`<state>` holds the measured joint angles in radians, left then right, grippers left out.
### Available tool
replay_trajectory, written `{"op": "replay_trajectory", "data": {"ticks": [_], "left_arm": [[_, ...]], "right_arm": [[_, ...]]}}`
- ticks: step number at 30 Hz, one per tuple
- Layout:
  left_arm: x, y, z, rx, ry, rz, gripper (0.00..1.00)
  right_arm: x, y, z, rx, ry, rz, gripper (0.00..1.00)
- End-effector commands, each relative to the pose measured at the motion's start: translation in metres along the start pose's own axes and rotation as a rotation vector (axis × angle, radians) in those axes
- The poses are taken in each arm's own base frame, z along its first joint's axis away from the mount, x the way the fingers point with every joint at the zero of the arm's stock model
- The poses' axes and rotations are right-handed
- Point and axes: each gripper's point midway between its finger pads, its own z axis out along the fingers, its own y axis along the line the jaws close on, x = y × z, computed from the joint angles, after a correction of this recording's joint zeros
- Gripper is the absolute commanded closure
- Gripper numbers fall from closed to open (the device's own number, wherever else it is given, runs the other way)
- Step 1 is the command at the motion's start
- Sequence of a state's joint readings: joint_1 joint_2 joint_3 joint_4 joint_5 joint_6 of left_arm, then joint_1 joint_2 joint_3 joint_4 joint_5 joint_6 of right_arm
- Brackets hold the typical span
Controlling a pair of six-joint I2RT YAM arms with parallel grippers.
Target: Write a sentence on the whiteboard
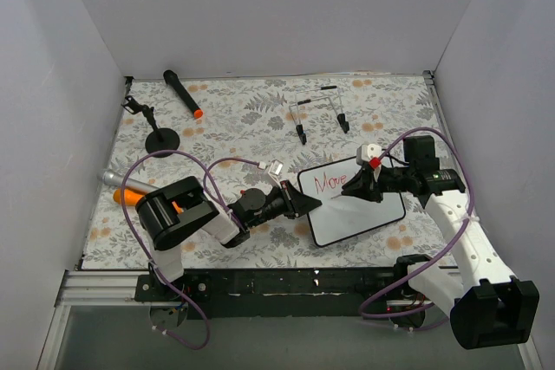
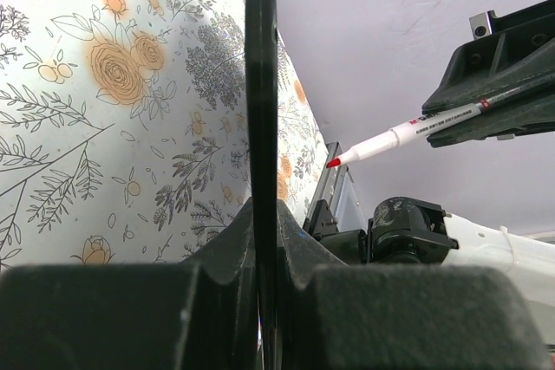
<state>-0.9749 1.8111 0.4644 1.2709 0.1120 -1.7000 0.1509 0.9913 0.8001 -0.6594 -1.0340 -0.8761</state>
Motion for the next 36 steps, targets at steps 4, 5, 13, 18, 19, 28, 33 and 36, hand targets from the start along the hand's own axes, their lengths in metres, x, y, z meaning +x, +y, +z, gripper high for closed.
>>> {"op": "replay_trajectory", "data": {"ticks": [4,5,13,18,19,28,33,36], "left_arm": [[-0.02,-0.045,0.003,0.138,-0.058,0.057,1.0],[-0.019,-0.045,0.004,0.139,-0.053,0.061,1.0],[-0.018,-0.047,0.0,0.143,-0.052,0.062,1.0],[-0.018,-0.045,0.001,0.14,-0.052,0.059,1.0],[-0.016,-0.044,0.002,0.139,-0.046,0.056,1.0],[-0.015,-0.045,0.005,0.145,-0.045,0.047,1.0],[-0.015,-0.045,0.006,0.143,-0.046,0.045,1.0],[-0.015,-0.045,0.007,0.146,-0.047,0.045,1.0]], "right_arm": [[0.005,0.015,-0.001,-0.038,-0.01,-0.038,0.99],[0.004,0.016,0.0,-0.045,-0.018,-0.052,0.99],[0.006,0.019,0.004,-0.069,-0.046,-0.069,0.99],[0.005,0.003,0.004,-0.02,-0.023,-0.047,0.99],[0.005,0.001,0.004,-0.01,-0.022,-0.028,0.99],[0.008,-0.005,0.01,0.005,-0.015,-0.021,0.99],[0.012,-0.006,0.012,0.012,-0.009,-0.013,0.99],[0.012,-0.004,0.014,0.001,-0.013,-0.013,0.99]]}}
